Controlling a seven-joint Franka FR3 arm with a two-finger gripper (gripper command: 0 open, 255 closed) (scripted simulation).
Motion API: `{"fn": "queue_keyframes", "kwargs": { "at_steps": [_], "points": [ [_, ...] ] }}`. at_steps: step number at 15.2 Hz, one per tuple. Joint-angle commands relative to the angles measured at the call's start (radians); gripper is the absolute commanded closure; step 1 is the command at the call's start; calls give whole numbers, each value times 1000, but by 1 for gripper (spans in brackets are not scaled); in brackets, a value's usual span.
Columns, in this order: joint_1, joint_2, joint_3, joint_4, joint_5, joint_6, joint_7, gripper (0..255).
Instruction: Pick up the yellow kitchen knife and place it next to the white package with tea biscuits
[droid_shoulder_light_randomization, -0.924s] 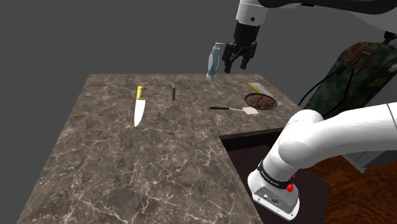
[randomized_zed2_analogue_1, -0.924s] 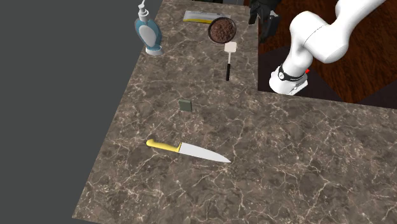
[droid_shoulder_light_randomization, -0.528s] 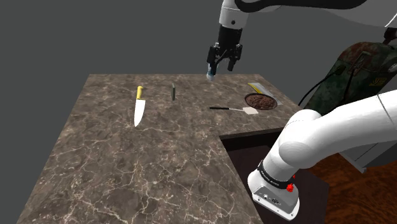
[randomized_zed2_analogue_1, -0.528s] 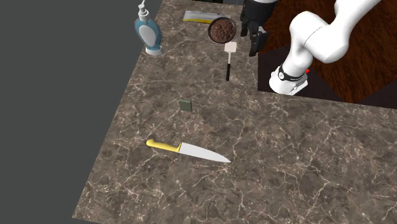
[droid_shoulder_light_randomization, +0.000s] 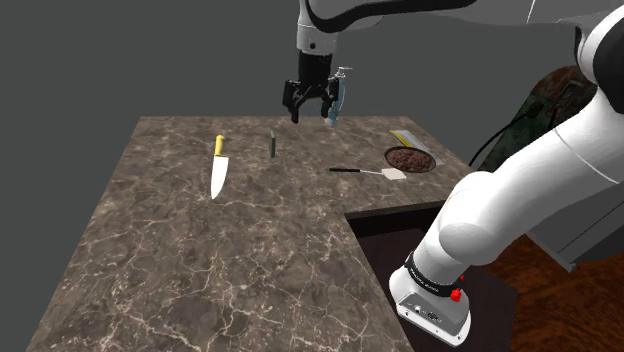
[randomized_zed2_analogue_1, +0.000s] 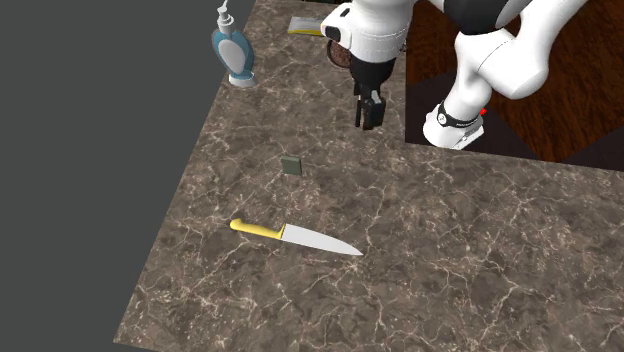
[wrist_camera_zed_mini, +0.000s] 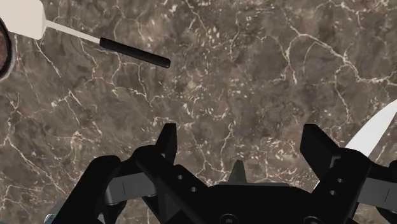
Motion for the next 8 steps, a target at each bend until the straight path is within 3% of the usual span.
{"fn": "queue_keyframes", "kwargs": {
  "at_steps": [1,8],
  "points": [
    [4,88,14,50,4,29,32,0],
    [23,370,47,271,3,59,134,0]
  ]
}}
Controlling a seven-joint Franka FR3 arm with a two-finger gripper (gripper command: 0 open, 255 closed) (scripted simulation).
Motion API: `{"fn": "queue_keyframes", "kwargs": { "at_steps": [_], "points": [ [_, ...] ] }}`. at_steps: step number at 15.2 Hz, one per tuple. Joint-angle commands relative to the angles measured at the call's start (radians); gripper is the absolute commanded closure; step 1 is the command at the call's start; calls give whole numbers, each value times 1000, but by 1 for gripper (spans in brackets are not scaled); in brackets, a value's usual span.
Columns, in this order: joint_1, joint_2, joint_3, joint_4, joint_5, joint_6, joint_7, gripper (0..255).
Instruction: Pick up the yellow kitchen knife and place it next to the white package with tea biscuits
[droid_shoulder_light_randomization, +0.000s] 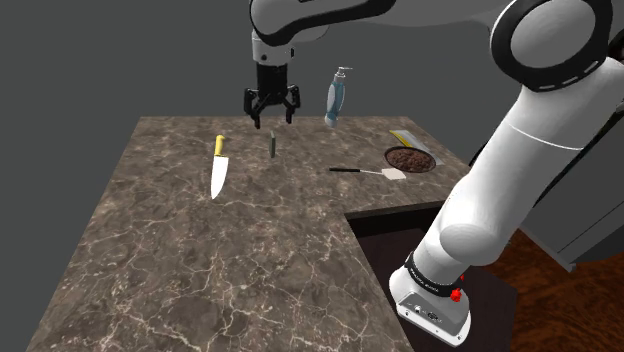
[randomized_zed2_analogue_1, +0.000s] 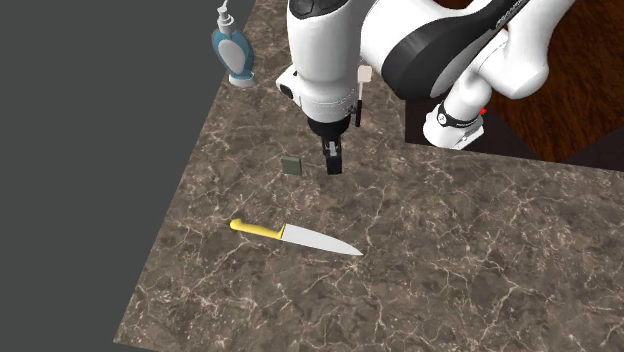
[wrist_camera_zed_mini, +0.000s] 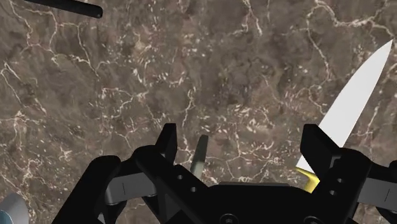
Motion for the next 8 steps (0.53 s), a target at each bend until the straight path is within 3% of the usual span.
{"fn": "queue_keyframes", "kwargs": {
  "at_steps": [1,8],
  "points": [
    [8,75,8,56,-2,8,31,0],
    [38,381,16,375,-15,-36,117,0]
  ]
}}
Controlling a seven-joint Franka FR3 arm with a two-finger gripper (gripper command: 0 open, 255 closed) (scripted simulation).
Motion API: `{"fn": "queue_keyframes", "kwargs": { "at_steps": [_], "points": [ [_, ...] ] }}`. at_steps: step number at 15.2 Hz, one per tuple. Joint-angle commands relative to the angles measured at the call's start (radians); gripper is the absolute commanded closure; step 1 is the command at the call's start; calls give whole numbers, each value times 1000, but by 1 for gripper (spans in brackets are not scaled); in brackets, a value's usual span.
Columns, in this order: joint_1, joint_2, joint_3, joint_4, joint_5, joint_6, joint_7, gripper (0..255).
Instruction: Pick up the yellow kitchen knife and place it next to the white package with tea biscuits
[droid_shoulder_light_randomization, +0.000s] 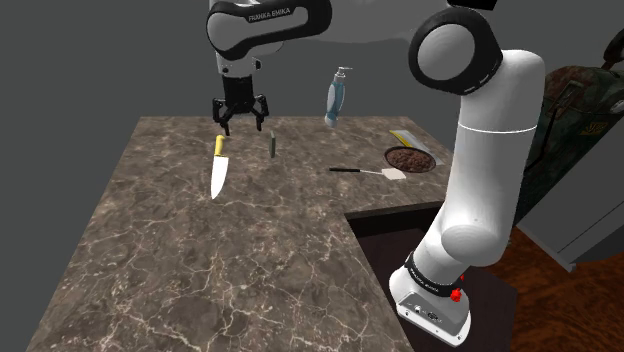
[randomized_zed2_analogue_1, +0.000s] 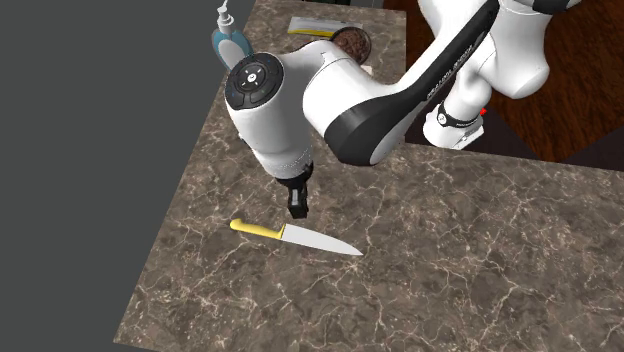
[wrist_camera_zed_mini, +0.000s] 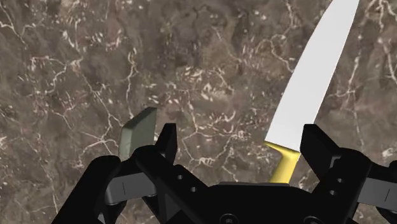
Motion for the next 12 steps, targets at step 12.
{"fn": "queue_keyframes", "kwargs": {
  "at_steps": [12],
  "points": [
    [52,534,-9,671,-11,-179,91,0]
  ]
}}
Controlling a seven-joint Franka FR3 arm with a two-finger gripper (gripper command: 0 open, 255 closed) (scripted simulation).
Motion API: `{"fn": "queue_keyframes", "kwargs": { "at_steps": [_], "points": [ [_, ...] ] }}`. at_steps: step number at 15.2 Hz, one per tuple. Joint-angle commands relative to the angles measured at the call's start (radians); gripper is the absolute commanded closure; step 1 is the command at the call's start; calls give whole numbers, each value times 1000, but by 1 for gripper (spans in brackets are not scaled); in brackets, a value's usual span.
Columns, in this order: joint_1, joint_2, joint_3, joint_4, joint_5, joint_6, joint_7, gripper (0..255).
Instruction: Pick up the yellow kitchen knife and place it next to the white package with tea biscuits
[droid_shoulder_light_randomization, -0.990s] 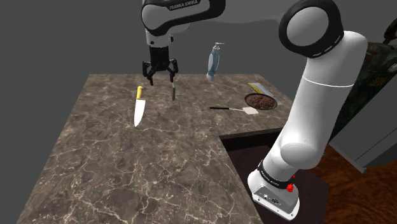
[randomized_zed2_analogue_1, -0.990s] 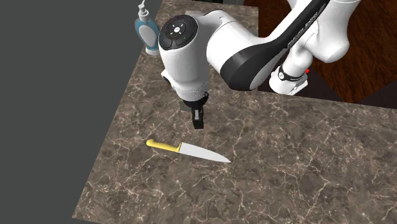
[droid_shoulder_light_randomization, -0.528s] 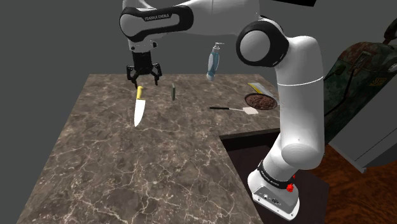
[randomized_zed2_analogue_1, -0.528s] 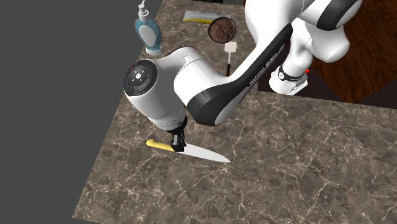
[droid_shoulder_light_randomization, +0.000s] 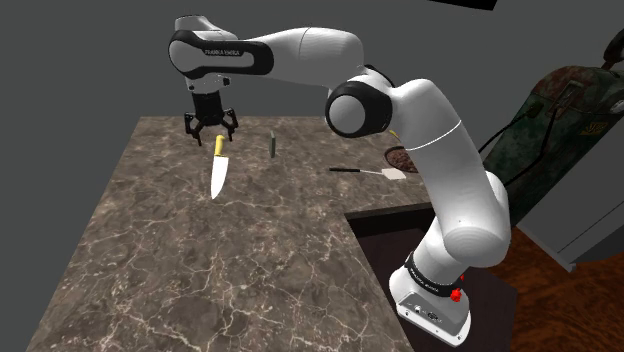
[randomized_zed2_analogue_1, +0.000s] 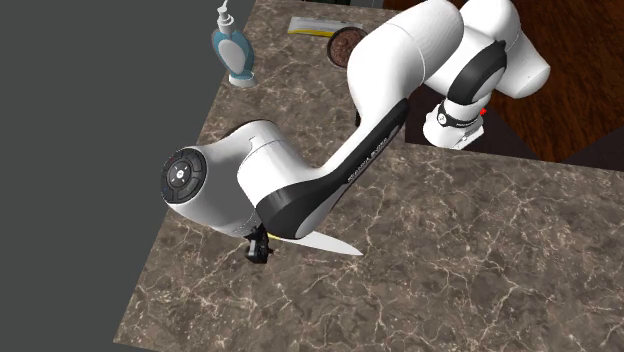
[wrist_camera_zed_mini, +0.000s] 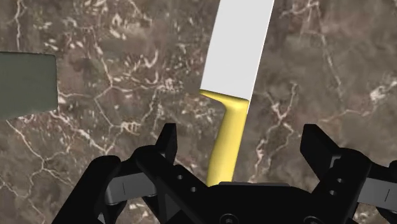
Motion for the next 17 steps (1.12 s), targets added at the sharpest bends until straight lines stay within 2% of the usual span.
{"fn": "queue_keyframes", "kwargs": {
  "at_steps": [1,5,12,13,17],
  "points": [
    [0,-6,0,-38,0,33,1,0],
    [-2,-23,1,-116,1,93,1,0],
    [-2,-23,1,-115,1,93,1,0],
    [-2,-23,1,-115,1,93,1,255],
    [-2,-23,1,-115,1,93,1,255]
  ]
}}
